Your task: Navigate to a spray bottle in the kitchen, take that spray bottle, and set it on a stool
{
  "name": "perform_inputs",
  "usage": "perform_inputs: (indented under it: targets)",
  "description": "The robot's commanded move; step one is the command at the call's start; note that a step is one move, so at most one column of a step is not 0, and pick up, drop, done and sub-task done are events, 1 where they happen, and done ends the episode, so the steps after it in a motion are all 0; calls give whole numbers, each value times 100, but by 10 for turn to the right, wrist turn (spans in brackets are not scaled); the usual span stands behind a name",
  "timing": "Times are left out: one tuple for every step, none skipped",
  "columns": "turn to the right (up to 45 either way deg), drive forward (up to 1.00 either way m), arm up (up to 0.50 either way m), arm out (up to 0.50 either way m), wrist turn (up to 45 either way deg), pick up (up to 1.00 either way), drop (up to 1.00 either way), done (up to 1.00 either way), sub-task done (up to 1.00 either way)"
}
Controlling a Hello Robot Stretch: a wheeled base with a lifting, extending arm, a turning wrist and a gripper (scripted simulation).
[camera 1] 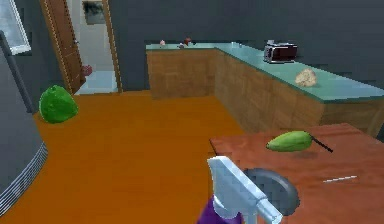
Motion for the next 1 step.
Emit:
perform_inputs:
  targets:
    - [-450,0,0,0,0,0,0,0,0]
